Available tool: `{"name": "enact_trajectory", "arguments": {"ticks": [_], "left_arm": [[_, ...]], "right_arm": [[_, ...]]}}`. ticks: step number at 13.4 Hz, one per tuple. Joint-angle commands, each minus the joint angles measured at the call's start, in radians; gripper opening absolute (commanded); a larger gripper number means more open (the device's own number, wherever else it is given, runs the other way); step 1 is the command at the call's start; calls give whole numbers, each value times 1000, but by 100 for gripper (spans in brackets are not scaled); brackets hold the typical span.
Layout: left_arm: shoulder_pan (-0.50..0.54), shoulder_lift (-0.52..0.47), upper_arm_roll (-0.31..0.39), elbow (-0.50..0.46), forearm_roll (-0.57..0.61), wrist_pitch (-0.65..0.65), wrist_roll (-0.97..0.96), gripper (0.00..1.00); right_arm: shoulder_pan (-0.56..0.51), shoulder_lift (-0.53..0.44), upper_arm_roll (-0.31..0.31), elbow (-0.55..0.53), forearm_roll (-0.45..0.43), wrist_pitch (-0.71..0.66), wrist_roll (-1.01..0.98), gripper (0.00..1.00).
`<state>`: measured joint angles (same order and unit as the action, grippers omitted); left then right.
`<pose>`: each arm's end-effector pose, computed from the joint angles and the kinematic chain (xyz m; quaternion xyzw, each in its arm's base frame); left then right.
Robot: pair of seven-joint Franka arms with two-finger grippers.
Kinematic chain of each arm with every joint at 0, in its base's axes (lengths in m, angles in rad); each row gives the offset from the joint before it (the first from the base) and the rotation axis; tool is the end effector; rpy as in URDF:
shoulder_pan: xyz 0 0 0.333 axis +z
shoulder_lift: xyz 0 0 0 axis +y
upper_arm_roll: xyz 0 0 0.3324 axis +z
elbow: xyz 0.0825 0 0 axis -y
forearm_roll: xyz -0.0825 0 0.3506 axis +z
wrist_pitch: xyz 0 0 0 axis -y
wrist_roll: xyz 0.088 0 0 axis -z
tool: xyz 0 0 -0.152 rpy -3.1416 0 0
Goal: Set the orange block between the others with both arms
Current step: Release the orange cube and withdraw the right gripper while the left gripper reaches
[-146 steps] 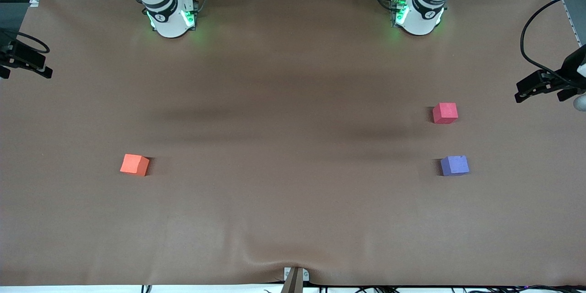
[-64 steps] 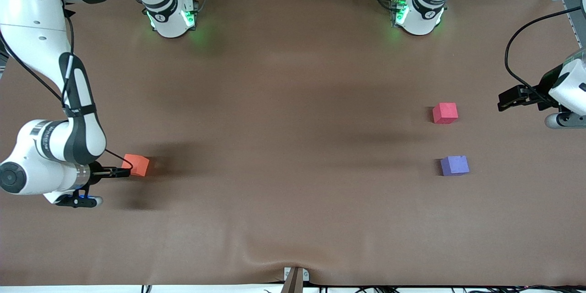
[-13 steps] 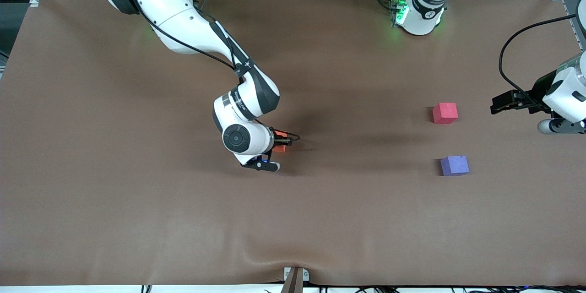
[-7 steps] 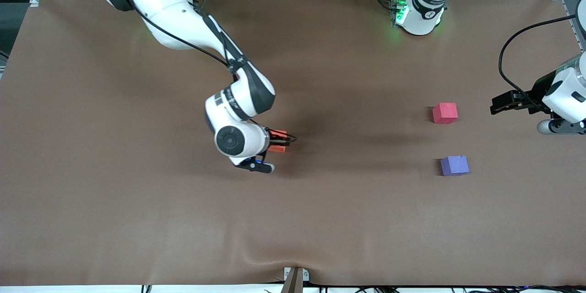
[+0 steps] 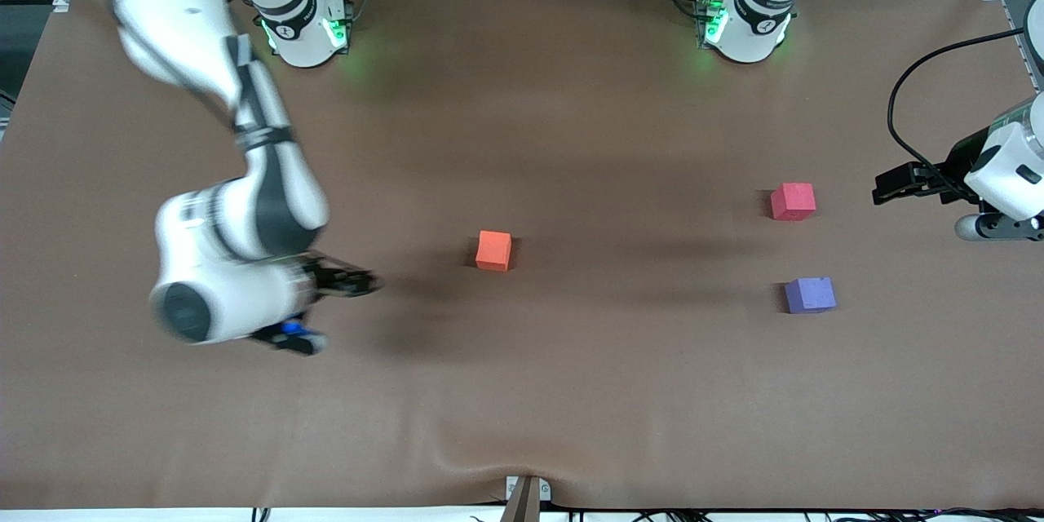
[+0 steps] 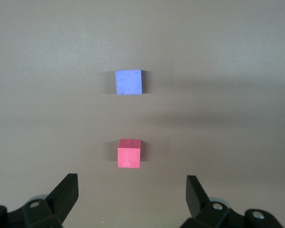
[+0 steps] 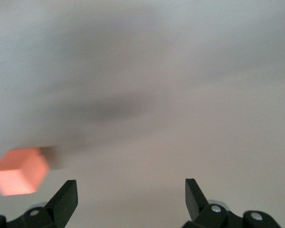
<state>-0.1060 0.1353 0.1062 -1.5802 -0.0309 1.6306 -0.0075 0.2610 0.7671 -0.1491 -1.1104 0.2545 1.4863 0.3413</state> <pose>0.5601 -0.0077 0.5238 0.9991 0.0052 -0.0421 0.0081 0.6604 0.1412 0.3183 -0.9722 0.1153 0.2019 0.0271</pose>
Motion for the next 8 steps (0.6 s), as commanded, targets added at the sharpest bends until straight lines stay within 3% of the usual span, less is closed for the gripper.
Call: {"name": "enact_trajectory", "arguments": {"ticks": [1,5,8], "left_arm": [[-7,23,0,19,-41,8,-12,100],[-30,81,-19,63,-44,9,-20,100],[-90,122,-25,86,-81,31,-105,100]], "right_arm": [[-69,9,-1,11,-72,-35,-152,100],[-224,-3,-7,11,-80,-61,-387,100],[-264,-61,-9,-43,-95,-67,-464,100]]}}
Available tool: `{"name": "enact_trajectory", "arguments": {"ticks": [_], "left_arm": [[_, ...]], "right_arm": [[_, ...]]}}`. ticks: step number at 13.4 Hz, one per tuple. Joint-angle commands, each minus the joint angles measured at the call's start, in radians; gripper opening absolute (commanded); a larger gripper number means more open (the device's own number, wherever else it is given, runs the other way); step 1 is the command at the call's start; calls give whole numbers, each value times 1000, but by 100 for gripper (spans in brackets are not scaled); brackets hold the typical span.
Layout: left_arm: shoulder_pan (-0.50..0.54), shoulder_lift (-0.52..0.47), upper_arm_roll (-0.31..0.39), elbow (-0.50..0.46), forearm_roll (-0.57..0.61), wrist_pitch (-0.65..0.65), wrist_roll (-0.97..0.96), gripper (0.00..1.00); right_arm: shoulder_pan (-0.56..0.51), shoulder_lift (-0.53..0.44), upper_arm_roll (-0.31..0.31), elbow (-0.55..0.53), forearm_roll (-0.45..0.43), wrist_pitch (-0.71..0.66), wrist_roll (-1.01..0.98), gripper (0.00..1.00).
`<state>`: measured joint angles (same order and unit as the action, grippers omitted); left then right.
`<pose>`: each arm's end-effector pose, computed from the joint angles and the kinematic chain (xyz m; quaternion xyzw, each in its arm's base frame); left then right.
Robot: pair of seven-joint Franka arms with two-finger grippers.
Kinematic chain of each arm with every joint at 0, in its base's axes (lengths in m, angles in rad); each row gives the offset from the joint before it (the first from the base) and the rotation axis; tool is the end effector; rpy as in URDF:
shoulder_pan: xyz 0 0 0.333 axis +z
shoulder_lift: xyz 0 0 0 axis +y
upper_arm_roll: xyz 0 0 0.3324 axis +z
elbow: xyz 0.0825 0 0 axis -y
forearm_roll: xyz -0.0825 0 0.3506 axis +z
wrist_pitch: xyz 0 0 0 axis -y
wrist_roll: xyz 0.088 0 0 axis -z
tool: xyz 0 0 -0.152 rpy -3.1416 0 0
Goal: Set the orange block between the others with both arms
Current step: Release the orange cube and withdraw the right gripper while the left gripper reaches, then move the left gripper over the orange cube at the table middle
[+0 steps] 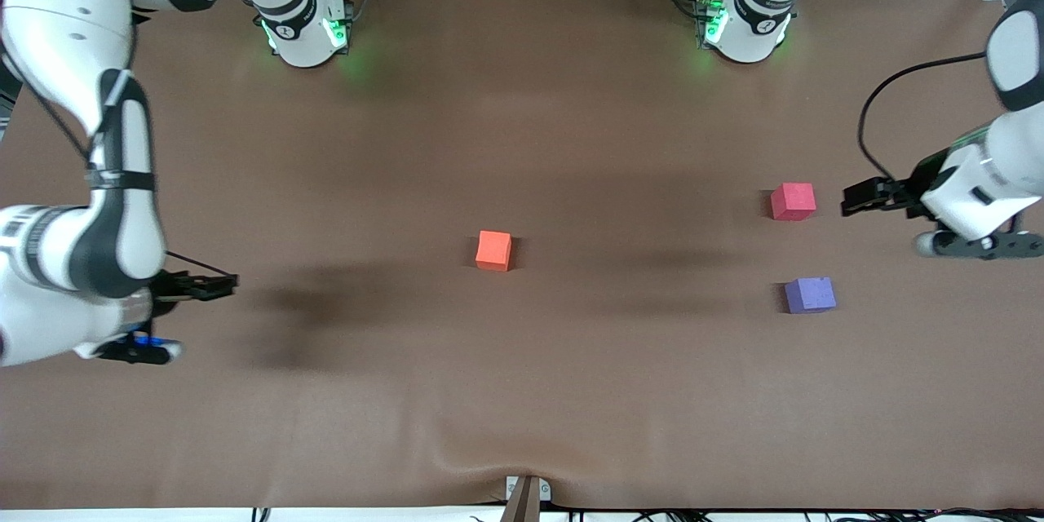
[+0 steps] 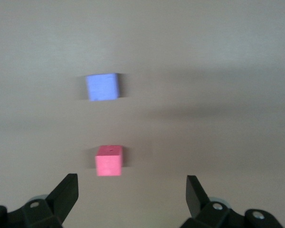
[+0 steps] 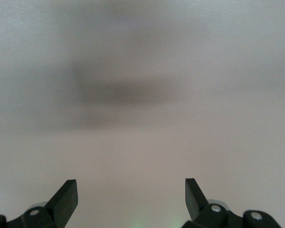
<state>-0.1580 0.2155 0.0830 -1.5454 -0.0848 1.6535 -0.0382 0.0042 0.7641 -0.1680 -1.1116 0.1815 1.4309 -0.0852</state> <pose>0.5798 -0.0598 0.4950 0.9979 -0.0131 -0.0550 0.0300 0.6624 -0.0502 0.3182 -0.9753 0.0355 0.2109 0.0555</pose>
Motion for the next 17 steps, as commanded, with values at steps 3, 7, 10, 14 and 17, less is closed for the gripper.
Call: {"name": "enact_trajectory", "arguments": {"ticks": [3,7,10,14,17], "left_arm": [[-176,119,-2,114,-26,47,-263,100],[-281,200,-3,148,-29,153,-376,100],[-313,254,-8,146,-73,228,-384,100],[-380,359,-8,149,-79,401,-478,100],[-422,432,-8,166,-79,503,-555,100]], "right_arm": [[-7,-246,10,-181,-76,-9,-64,100],[13,-516,15,-336,-77,-36,-48,100],[16,-600,18,-324,-76,-69,-42,100],[11,-612,13,-295,-69,-70,-13,100],[13,-624,10,-269,-79,-78,41,100]]}}
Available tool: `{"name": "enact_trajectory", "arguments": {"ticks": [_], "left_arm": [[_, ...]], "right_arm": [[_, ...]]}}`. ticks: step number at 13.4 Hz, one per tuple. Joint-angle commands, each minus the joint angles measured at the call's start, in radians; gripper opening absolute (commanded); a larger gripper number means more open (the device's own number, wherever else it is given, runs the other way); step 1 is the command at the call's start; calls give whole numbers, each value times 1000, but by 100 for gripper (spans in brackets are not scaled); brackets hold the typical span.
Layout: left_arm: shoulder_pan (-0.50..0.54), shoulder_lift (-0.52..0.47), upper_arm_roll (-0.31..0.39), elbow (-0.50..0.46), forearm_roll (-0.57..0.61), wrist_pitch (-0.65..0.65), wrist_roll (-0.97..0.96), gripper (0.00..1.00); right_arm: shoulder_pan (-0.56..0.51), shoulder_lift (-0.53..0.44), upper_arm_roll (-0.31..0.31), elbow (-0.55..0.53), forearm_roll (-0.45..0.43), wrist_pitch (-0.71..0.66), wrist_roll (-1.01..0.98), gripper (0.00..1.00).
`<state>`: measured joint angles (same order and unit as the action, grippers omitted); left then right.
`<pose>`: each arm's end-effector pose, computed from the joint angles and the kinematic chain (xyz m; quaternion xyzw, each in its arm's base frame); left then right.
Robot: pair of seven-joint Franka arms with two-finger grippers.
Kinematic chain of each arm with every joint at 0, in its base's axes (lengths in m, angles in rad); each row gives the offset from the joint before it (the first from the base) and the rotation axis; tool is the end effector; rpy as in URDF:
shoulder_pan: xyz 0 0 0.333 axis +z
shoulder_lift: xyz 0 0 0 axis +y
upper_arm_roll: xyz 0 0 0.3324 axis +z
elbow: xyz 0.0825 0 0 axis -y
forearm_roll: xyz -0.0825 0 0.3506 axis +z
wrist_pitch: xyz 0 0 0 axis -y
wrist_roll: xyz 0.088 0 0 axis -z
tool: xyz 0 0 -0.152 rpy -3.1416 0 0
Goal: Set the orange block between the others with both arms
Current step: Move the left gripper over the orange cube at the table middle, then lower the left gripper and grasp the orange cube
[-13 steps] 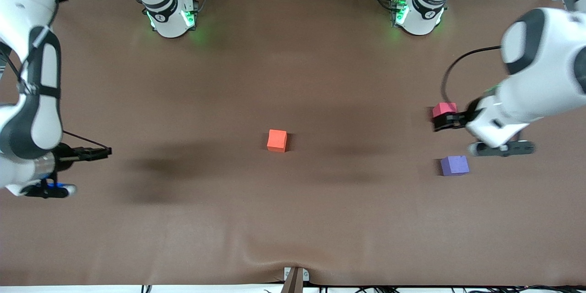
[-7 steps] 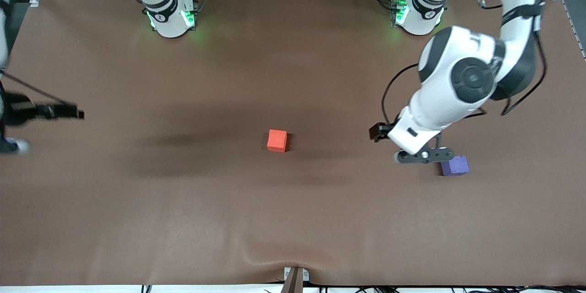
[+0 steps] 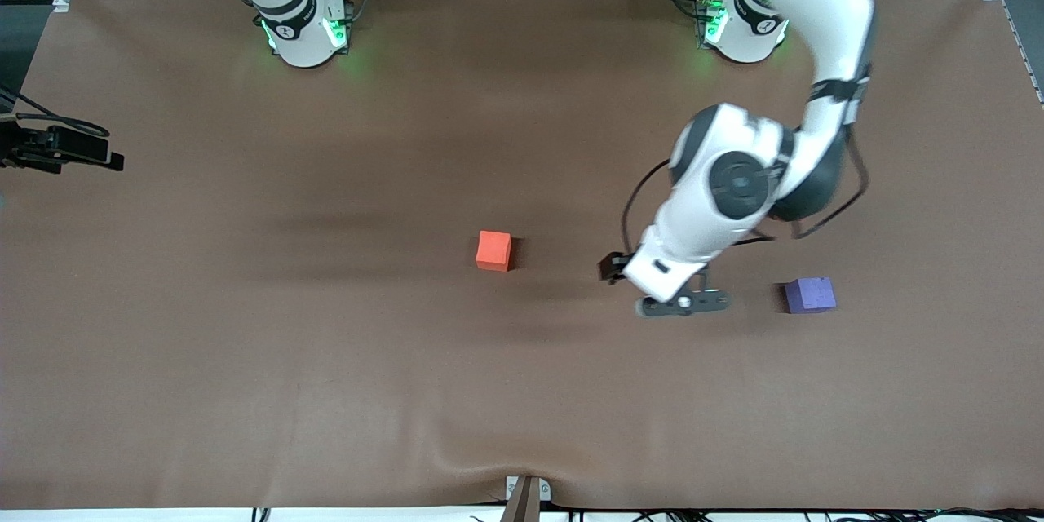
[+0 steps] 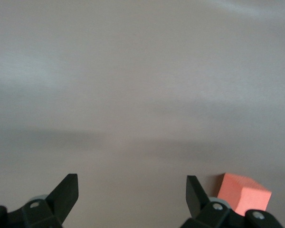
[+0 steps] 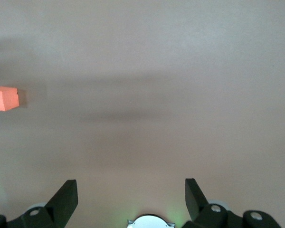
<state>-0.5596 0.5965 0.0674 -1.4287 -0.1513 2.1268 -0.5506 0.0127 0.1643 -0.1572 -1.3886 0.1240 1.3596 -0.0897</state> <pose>0.6153 -0.3537 0.3407 0.9958 0.0589 0.0210 0.0670 0.5398 -0.0503 0.5719 -0.9940 0.0203 0.0891 0.0595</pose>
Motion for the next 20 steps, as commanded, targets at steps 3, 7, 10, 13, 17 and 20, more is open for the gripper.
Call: {"name": "enact_trajectory", "arguments": {"ticks": [3,7,10,13,17,20], "left_arm": [[-104,88,11,54,-10,94,-182,100],[-190,104,18,71,-1,107,-178,100],[-238,141,18,102,1,108,-178,100],[-284,192,23,134,7,108,-177,100],[-302,216,19,136,15,142,-135,100],[-322,258,23,136,16,220,-132,100]], "right_arm": [[-16,-89,-1,-7,-27,-39,33,100],[-16,-117,2,-6,-43,-39,33,100],[-11,-118,5,0,-43,-30,39,100],[3,-123,10,0,-73,-20,50,100],[73,-118,18,0,-171,-20,143,100],[82,-117,15,3,-198,-7,14,100]]}}
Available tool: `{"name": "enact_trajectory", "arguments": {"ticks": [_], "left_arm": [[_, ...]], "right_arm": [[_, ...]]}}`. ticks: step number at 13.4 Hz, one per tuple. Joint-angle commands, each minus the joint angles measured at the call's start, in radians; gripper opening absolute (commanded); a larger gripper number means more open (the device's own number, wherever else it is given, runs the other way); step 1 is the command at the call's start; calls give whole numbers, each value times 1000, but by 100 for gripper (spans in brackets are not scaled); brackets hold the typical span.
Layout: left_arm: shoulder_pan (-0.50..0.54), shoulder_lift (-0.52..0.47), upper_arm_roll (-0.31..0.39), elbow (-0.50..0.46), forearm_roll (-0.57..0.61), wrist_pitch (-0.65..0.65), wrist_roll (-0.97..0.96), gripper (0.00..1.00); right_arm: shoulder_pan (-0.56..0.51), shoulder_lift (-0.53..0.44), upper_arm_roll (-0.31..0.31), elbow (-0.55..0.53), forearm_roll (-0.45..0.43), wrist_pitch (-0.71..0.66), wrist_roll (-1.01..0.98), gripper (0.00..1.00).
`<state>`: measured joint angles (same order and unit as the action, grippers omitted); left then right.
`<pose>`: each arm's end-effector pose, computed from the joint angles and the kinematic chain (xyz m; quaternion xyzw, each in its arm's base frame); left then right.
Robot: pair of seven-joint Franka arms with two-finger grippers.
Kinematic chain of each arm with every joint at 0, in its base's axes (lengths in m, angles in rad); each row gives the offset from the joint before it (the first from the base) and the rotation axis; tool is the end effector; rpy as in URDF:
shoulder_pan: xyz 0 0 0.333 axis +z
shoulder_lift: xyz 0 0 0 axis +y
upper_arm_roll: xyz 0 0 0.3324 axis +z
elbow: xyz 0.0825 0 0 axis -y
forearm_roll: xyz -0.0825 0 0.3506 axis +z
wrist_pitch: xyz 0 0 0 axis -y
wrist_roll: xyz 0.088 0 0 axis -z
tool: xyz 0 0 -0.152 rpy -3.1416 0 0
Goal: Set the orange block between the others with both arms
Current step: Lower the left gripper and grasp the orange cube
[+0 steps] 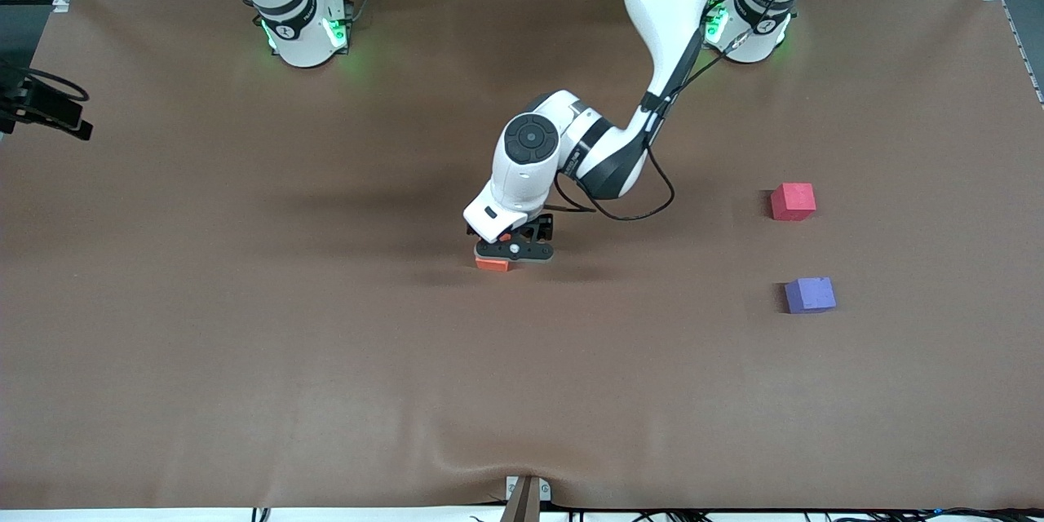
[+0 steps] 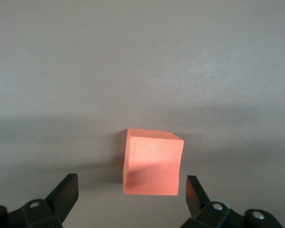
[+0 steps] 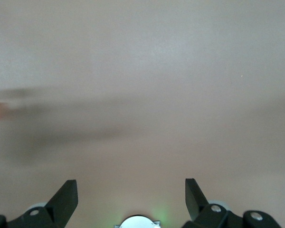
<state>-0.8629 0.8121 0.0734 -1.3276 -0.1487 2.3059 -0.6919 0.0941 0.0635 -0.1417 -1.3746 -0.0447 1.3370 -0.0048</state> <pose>0.5135 -0.5469 0.2483 0.9957 -0.0172 0.0395 0.0816 0.5112 -0.0291 0.6281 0.9981 -0.0255 -0.0509 0.0251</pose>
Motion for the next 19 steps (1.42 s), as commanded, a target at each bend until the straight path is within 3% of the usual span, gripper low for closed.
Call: {"name": "enact_trajectory", "arguments": {"ticks": [1,5,9,15,16,17,18,19], "left_arm": [[-19,50,17,34,14,62,17,100],[-44,94,20,34,20,102,40,100],[-47,101,22,37,18,125,38,100],[-53,127,23,36,18,144,38,99],[-53,125,23,36,18,144,40,59],[-53,124,23,36,20,144,40,36],[-53,122,23,34,21,144,40,22],[-53,119,23,34,27,144,40,15]], "right_arm": [[3,-19,-1,-11,-21,34,-79,100],[-71,-24,-19,-20,162,68,-77,100],[-62,-27,-12,-21,161,44,77,100],[-54,-17,-13,-12,111,57,-64,100],[-54,-17,-12,-12,103,57,-79,100],[-54,-17,-13,-12,102,56,-81,100],[-54,-17,-13,-12,102,56,-81,100],[-51,-19,-10,-11,100,50,-80,100]]}}
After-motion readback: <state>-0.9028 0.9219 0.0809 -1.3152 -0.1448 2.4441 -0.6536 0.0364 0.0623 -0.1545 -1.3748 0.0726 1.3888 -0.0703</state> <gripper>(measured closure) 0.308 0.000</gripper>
